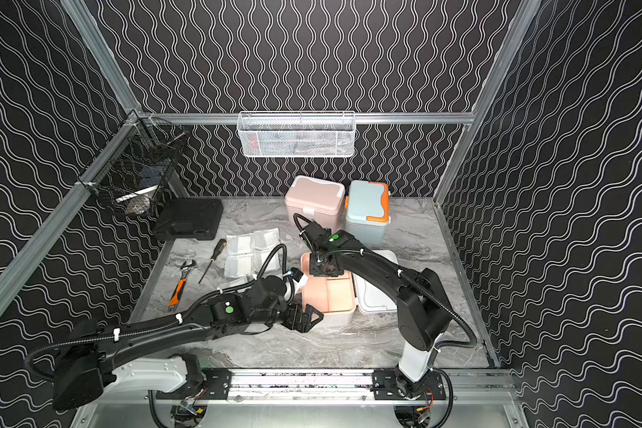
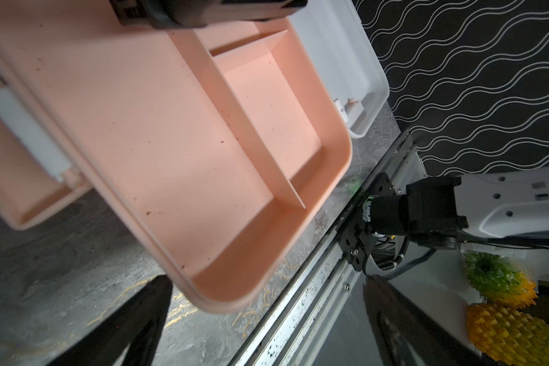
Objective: Open first aid kits and take out gauze
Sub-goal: Pick up the compartment layer from the first aid kit.
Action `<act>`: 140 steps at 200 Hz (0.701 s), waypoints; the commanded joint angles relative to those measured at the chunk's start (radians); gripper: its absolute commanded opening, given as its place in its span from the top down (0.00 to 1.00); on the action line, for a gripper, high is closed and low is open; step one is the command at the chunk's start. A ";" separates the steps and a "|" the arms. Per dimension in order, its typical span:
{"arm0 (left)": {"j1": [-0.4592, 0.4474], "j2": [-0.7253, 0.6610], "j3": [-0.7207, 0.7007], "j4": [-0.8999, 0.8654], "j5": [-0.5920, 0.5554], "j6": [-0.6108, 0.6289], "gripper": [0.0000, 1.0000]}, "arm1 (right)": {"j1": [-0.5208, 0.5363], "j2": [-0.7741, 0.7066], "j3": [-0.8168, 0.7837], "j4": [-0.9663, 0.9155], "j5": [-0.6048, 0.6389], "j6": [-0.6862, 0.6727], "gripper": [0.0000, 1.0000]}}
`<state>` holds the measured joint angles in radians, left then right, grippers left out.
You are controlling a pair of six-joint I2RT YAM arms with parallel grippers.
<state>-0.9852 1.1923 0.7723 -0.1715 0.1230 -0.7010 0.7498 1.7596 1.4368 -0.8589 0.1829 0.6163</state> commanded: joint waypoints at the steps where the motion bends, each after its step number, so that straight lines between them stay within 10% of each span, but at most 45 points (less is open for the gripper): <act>1: -0.001 -0.072 -0.046 0.013 -0.085 -0.027 0.01 | 0.013 -0.001 -0.023 -0.052 -0.012 0.037 0.68; 140: -0.001 -0.272 -0.151 -0.033 -0.181 -0.077 0.01 | 0.088 0.050 0.016 -0.096 0.050 0.131 1.00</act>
<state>-0.9867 0.9249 0.6220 -0.2054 -0.0311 -0.7605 0.8288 1.7847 1.4551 -0.8757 0.2806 0.7017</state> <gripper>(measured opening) 0.988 0.055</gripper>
